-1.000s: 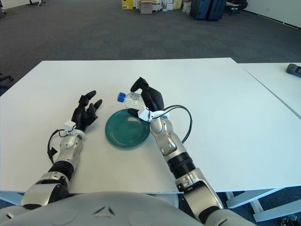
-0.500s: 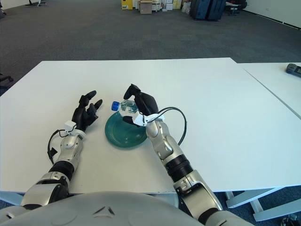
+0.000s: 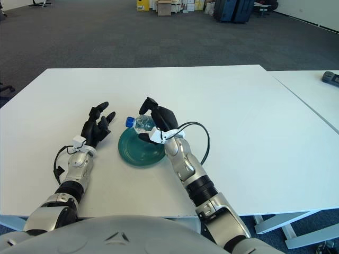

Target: Put the bottle into the plate.

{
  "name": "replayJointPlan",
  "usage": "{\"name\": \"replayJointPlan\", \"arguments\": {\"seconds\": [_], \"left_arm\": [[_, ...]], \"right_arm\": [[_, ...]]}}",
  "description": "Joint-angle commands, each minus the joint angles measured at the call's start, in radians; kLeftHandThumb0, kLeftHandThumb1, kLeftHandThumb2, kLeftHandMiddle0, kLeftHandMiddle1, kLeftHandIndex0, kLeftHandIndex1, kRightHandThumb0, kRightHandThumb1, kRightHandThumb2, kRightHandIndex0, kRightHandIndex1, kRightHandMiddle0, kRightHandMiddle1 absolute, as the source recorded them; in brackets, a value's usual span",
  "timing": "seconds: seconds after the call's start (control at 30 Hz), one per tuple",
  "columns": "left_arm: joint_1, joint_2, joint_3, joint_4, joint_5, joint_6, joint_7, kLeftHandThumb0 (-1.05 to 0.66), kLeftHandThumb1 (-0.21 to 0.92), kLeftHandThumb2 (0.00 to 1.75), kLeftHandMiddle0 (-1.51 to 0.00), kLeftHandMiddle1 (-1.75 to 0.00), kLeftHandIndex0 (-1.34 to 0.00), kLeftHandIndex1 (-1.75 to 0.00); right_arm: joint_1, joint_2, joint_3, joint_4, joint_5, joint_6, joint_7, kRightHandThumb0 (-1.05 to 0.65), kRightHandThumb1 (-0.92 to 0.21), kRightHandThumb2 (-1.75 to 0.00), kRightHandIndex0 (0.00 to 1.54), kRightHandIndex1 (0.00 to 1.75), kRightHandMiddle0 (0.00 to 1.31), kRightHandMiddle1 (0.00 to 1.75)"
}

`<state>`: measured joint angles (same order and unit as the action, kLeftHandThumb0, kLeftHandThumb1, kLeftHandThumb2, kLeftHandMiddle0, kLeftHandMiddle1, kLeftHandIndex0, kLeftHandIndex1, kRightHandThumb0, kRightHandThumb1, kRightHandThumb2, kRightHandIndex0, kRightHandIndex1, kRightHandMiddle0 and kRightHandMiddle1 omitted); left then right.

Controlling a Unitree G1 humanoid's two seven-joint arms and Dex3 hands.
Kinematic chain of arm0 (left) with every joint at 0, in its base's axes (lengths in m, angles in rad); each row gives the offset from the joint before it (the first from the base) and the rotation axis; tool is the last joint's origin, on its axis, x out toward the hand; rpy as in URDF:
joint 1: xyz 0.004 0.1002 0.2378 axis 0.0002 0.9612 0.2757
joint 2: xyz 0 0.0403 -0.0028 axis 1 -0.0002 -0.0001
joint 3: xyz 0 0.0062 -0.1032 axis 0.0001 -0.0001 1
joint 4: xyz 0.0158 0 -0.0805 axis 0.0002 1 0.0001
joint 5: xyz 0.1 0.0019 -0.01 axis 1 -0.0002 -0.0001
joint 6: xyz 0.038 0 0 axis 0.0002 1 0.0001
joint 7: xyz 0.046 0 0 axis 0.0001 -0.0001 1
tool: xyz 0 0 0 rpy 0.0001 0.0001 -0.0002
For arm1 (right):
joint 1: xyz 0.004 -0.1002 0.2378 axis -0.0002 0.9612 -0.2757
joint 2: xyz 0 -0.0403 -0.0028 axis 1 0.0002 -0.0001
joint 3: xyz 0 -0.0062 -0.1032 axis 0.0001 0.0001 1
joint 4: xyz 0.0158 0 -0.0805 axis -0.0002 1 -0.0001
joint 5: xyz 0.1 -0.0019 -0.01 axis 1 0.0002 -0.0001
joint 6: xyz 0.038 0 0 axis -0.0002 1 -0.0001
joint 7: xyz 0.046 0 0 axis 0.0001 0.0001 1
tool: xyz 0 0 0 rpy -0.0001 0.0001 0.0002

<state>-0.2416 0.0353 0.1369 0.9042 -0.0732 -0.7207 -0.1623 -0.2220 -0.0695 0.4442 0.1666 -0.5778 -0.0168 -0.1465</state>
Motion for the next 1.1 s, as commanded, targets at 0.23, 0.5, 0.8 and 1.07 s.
{"name": "replayJointPlan", "arguments": {"seconds": [0.23, 0.5, 0.8, 1.07], "left_arm": [[0.006, -0.003, 0.002, 0.006, 0.001, -0.012, 0.015, -0.81, 0.92, 0.92, -0.55, -0.01, -0.05, -0.85], [0.005, -0.001, 0.004, 0.01, -0.002, -0.012, 0.011, -0.82, 0.92, 0.93, -0.55, 0.0, -0.04, -0.86], [0.003, 0.002, 0.005, 0.014, -0.005, -0.01, 0.006, -0.82, 0.92, 0.93, -0.56, -0.01, -0.03, -0.86], [0.002, 0.003, 0.007, 0.014, -0.009, -0.003, 0.002, -0.82, 0.92, 0.91, -0.55, -0.01, -0.03, -0.86]], "right_arm": [[-0.029, -0.057, -0.011, -0.015, 0.061, -0.059, 0.154, -0.56, -0.64, -0.57, 0.1, 1.23, 0.19, 1.3], [-0.031, -0.102, -0.028, -0.059, 0.108, -0.068, 0.274, -0.99, -0.89, -0.2, 0.02, 0.39, 0.01, 0.7], [-0.036, -0.119, -0.048, -0.056, 0.161, -0.096, 0.346, -1.05, -0.92, -0.36, 0.0, 0.01, 0.0, 0.04], [-0.033, -0.112, -0.061, -0.057, 0.18, -0.098, 0.351, -1.05, -0.92, -0.33, 0.0, 0.0, 0.0, 0.0]]}}
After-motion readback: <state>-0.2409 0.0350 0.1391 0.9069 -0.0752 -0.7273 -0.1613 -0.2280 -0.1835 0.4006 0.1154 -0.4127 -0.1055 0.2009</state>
